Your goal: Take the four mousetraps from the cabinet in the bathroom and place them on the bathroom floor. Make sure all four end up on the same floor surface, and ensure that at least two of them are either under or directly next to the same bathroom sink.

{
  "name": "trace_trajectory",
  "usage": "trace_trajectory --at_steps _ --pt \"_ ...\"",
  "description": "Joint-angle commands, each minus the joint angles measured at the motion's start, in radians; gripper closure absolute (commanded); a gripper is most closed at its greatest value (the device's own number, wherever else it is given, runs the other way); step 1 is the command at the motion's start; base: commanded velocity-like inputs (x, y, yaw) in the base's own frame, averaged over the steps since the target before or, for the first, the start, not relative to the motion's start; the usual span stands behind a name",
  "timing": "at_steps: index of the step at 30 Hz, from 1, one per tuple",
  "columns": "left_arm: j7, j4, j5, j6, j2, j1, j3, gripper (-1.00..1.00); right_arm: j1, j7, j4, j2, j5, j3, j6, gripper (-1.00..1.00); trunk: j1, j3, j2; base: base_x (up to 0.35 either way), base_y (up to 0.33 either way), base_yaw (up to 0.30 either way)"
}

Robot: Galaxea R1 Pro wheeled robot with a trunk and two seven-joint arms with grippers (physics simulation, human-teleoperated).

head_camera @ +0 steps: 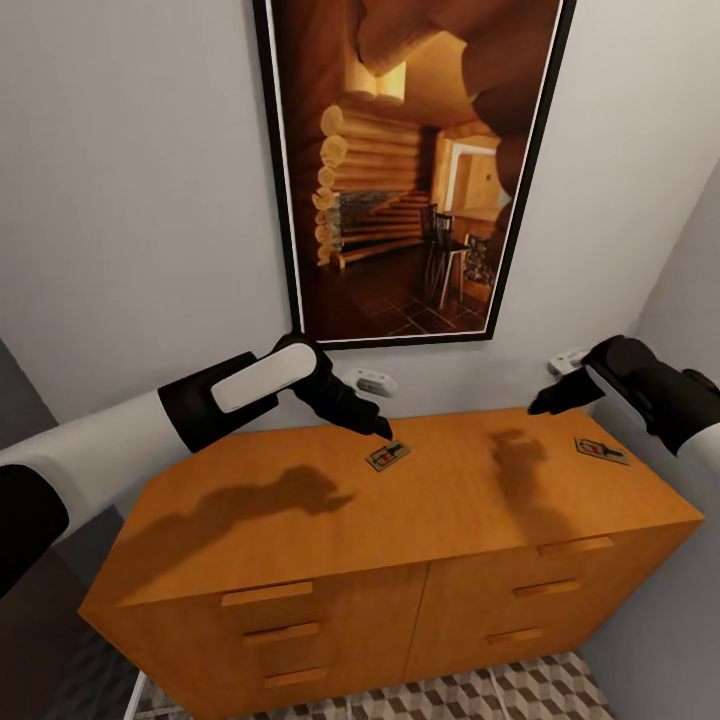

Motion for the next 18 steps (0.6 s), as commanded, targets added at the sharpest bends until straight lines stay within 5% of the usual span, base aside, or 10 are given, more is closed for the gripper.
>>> trace_trajectory --at_steps 1,4,7,18 --pt "0.01 0.003 0.01 -0.002 0.0 -0.003 -0.001 -1.0 -0.002 0.032 -0.018 -0.017 0.001 0.009 0.002 -1.0 0.0 -0.001 -0.001 0.0 0.0 0.0" --pt "0.01 0.031 0.01 -0.001 -0.002 -0.008 0.001 -1.0 -0.003 0.126 -0.082 -0.075 0.021 0.018 0.001 -1.0 0.0 -0.001 -0.001 0.0 0.0 0.0" --pt "0.01 0.052 0.011 -0.001 -0.005 -0.01 0.002 -1.0 -0.003 0.172 -0.12 -0.105 0.052 0.021 0.001 -1.0 0.0 -0.001 -0.001 0.0 0.0 0.0" --pt "0.01 0.077 0.011 0.0 -0.009 -0.012 0.001 -1.0 -0.004 0.38 -0.164 -0.148 0.223 0.05 -0.012 -1.0 0.0 -0.001 -0.001 0.0 0.0 0.0"
